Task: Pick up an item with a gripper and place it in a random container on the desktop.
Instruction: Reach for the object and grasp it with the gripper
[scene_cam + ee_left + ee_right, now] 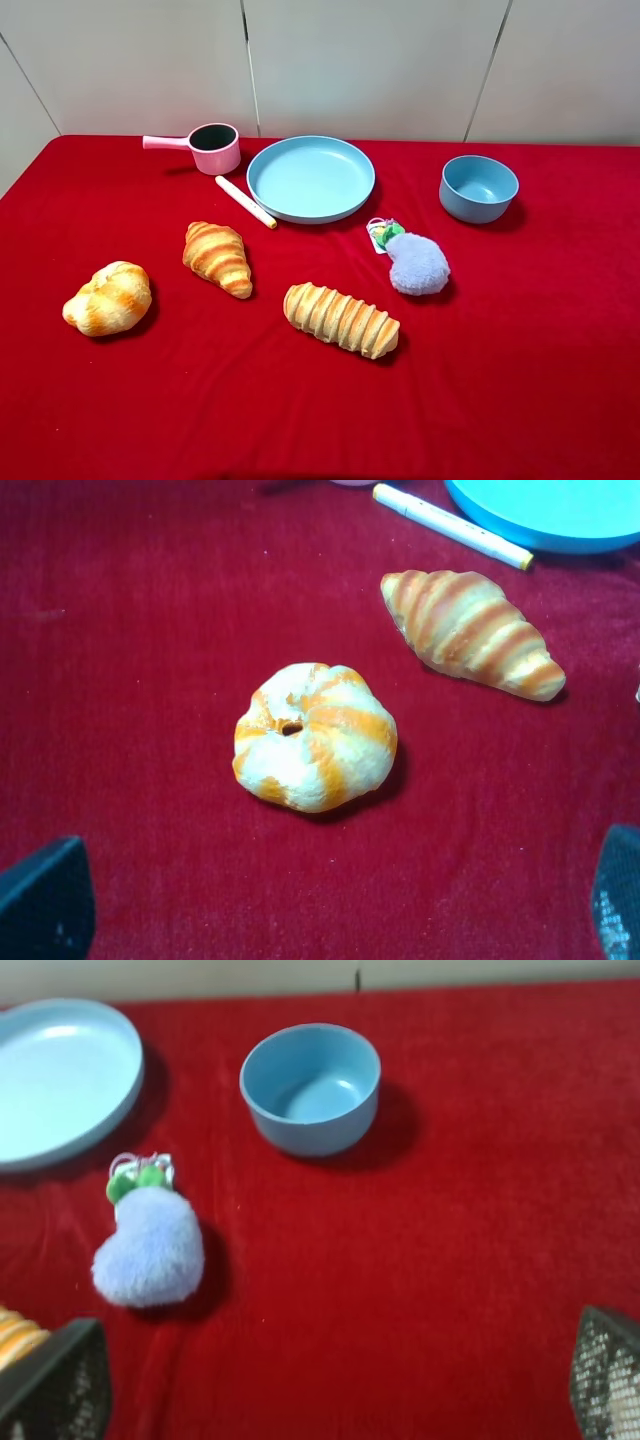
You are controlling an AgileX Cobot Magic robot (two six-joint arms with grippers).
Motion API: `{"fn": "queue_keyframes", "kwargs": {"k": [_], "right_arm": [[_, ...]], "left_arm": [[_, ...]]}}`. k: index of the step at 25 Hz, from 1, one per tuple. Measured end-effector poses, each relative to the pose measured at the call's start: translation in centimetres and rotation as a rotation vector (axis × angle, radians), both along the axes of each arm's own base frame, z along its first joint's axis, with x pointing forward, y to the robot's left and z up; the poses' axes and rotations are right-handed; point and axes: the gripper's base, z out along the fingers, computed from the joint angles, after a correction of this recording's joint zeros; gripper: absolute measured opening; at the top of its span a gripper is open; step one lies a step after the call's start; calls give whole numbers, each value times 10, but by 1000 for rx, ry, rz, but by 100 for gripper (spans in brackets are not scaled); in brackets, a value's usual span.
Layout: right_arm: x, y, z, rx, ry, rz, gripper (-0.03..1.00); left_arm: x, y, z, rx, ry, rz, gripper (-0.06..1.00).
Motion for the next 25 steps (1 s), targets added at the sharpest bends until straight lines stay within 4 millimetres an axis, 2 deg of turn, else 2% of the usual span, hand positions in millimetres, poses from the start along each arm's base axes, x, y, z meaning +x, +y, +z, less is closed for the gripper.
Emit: {"fn": "queue_keyframes", "kwargs": {"k": [5,13,20,25], "right_arm": [[33,9,3,-23,75,119,69],[74,21,-8,-42,172,291,69],[90,31,-17,-50,214,401,69],[100,46,-26,-88,241,505,69]], "left_arm": [[0,0,0,0,0,0,99],[0,0,0,0,0,0,99],[0,0,0,0,0,0,99],[0,0,0,0,0,0,99]]}}
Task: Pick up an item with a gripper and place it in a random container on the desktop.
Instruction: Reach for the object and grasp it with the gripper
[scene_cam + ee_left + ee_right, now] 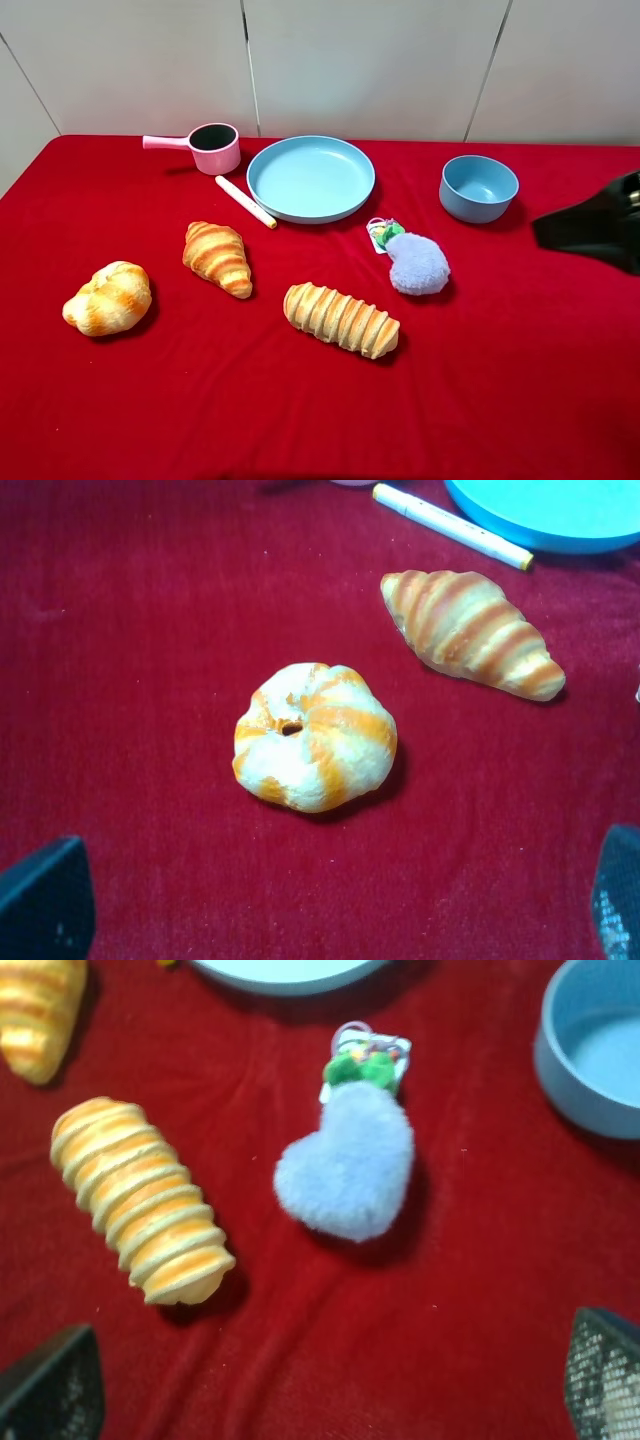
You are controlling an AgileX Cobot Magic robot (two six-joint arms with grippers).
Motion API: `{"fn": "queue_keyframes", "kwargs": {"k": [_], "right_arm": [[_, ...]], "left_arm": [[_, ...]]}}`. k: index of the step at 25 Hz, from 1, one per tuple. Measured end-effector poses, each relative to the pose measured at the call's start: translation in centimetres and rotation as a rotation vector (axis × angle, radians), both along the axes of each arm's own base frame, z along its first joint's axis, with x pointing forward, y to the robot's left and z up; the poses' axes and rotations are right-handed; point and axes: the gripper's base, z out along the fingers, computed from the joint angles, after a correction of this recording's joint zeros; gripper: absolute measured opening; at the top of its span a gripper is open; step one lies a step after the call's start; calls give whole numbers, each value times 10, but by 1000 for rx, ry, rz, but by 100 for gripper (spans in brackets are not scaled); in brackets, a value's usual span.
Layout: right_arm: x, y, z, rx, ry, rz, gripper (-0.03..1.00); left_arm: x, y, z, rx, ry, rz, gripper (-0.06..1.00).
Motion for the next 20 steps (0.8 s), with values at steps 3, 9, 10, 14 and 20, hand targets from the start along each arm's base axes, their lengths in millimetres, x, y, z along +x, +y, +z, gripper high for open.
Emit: {"fn": "queue_keyframes", "kwargs": {"k": [3,9,10,14,20], "right_arm": [[9,12,-7,-11,16,54,69],[27,44,-17,-61,36,188,69],[31,49,-18,-71,44,205,69],[43,75,-24,-109,70,272,69],[56,113,-41,-143,107,347,69]], "left_arm": [[0,0,0,0,0,0,99],[0,0,0,0,0,0,99],[0,0,0,0,0,0,99],[0,0,0,0,0,0,99],[0,0,0,0,0,0,99]]}}
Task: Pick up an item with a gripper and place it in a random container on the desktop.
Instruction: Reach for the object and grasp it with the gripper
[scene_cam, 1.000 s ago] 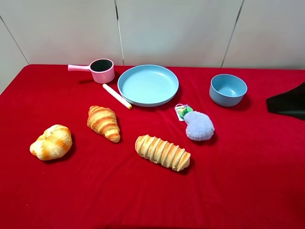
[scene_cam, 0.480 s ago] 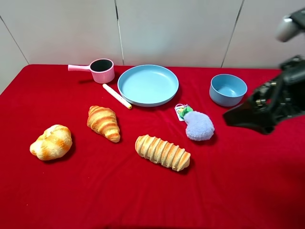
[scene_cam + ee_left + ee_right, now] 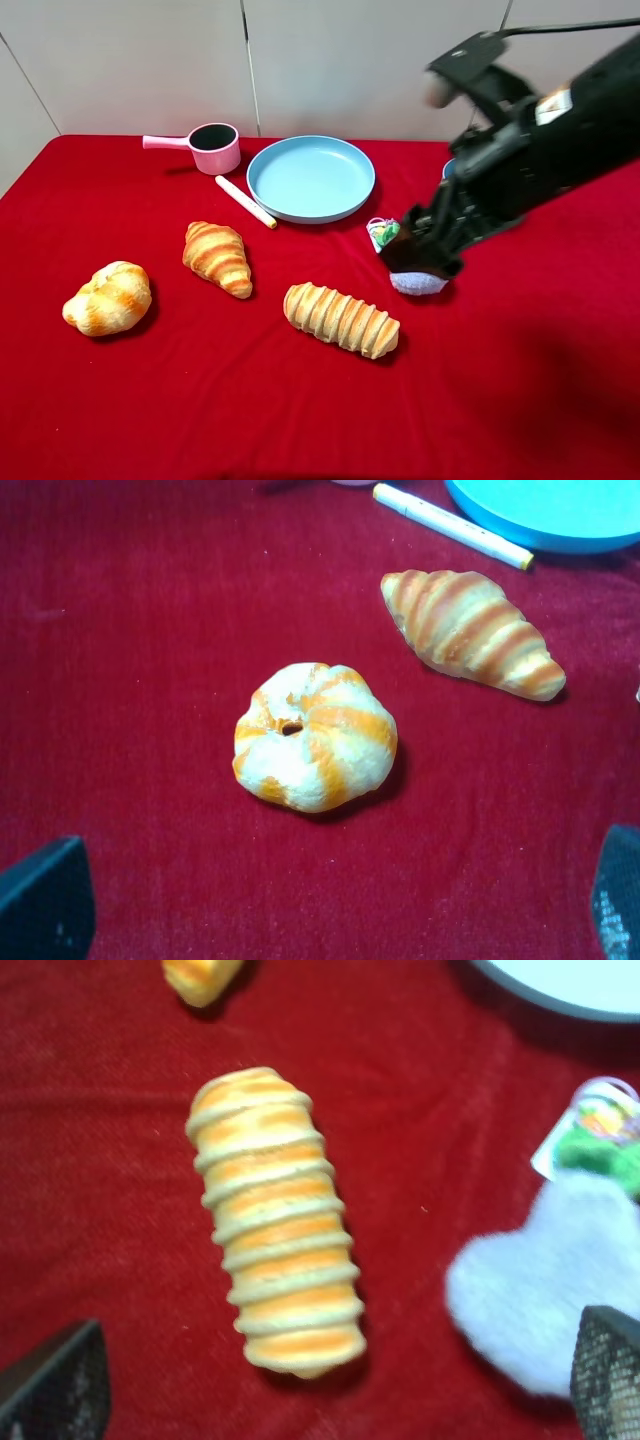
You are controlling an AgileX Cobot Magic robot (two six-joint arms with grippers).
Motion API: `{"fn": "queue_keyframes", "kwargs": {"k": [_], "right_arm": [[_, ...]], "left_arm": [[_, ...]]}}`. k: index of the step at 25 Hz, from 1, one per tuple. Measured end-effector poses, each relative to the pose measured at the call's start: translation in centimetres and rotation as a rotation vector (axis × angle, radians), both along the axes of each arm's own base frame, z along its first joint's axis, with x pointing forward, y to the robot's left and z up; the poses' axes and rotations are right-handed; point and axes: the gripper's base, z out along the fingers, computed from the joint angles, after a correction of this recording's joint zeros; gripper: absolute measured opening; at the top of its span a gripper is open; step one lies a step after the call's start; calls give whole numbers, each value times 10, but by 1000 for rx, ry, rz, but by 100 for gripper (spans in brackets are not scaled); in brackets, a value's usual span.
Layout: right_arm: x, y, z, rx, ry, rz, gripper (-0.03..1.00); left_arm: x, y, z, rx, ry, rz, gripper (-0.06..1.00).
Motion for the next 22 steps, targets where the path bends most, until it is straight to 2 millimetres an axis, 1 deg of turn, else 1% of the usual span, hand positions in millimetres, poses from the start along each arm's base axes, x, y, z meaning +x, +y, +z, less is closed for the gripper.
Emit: {"fn": "queue_keyframes", "kwargs": {"k": [9,15,19,22], "right_arm": [[12,44,-34,-74,69,65,69],[24,56,-61,-113,115,49,69],[28,60,-76,-134,134,47,69],[26,69,-85,-142,124,73,69]], "left_arm": [[0,0,0,-1,0,1,99],[0,0,0,-1,0,1,99],[0,0,0,-1,0,1,99],[0,0,0,-1,0,1,99]]}}
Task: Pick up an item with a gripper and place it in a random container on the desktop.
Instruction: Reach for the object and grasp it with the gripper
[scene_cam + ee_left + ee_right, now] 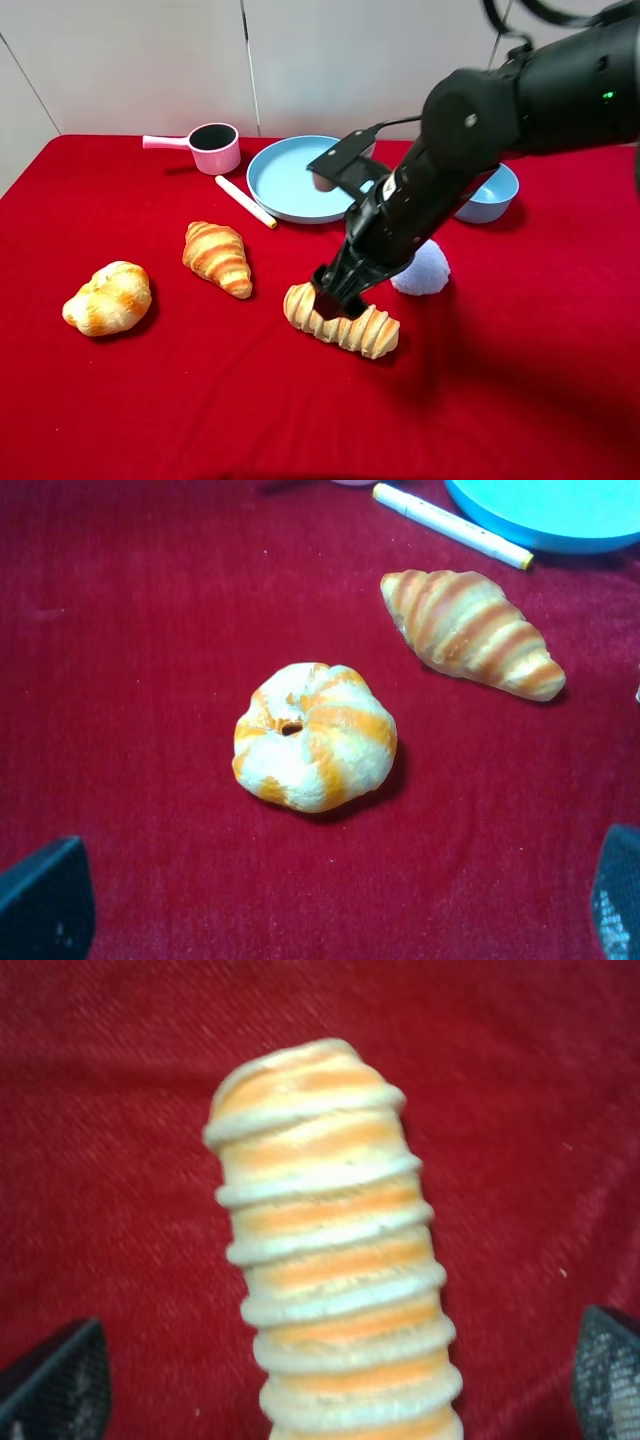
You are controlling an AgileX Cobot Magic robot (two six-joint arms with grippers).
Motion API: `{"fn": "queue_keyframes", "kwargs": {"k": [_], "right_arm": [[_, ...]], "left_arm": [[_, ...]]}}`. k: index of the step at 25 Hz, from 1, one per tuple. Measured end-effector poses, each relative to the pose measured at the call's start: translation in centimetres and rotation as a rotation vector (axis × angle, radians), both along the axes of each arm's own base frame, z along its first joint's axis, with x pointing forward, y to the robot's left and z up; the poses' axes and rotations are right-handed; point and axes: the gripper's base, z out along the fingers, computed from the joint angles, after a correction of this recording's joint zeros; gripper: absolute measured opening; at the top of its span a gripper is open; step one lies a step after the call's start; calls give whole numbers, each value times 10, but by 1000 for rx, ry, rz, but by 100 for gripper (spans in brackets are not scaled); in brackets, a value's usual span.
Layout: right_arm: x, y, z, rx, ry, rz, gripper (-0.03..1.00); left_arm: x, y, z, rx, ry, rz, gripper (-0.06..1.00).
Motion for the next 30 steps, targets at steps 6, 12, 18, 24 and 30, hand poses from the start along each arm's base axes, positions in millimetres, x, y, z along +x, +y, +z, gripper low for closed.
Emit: {"fn": "queue_keyframes", "kwargs": {"k": [6,12,18,24,30], "right_arm": [[2,8,-26,-34,19,12,69],[4,9,-44,-55,37,5,69],[6,11,-52,-54,30,0,69],[7,12,-64,-70,39,-3,69],[7,11,-65,-73,40,-1,69]], "left_arm": [[0,0,0,0,0,0,99],[0,0,0,0,0,0,99],[0,0,0,0,0,0,99],[0,0,0,0,0,0,99],[0,0,0,0,0,0,99]]}}
